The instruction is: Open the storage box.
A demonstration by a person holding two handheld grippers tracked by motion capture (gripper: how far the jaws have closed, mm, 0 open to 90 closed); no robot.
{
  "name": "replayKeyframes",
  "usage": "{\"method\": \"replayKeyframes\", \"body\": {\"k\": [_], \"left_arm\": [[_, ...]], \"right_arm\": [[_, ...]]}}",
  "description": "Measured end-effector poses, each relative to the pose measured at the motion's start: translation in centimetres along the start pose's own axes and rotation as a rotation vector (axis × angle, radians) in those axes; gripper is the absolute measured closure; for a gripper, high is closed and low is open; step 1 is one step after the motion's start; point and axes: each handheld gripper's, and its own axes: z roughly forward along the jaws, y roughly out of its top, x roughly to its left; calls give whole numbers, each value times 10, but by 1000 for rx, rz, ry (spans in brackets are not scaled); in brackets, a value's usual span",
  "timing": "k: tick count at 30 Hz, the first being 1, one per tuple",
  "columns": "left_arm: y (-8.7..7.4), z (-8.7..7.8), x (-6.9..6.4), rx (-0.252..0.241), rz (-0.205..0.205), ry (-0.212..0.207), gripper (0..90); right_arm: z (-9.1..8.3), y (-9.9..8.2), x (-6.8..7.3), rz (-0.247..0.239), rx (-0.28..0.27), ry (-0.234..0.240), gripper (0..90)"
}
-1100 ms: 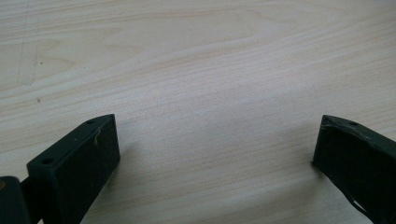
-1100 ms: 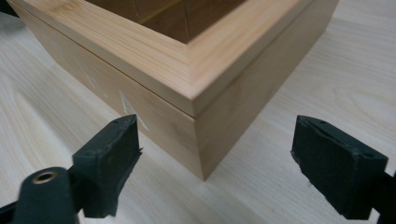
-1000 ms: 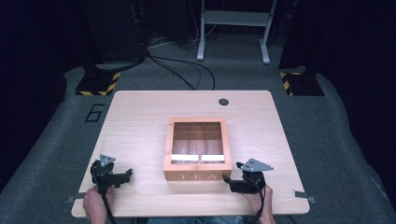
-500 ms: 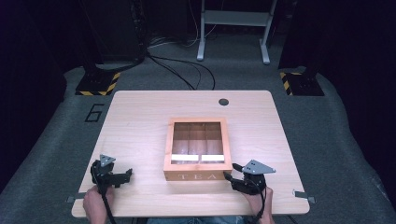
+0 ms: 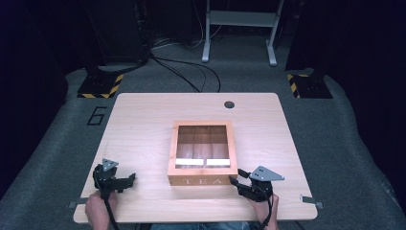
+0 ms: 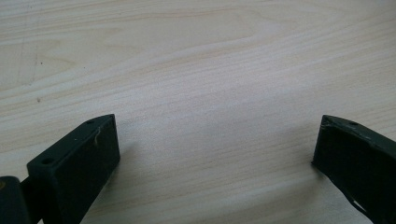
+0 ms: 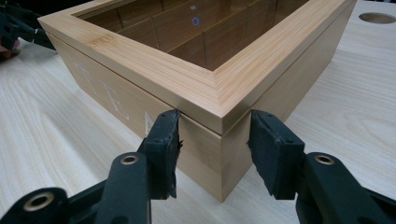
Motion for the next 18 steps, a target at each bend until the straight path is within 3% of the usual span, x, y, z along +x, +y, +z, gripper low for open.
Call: {"method": "replayKeyframes", "body": {"k": [18], "left_arm": [[0,0,0,0,0,0,3]], "right_arm": [[-3,0,1,19,-31,4,551]]}}
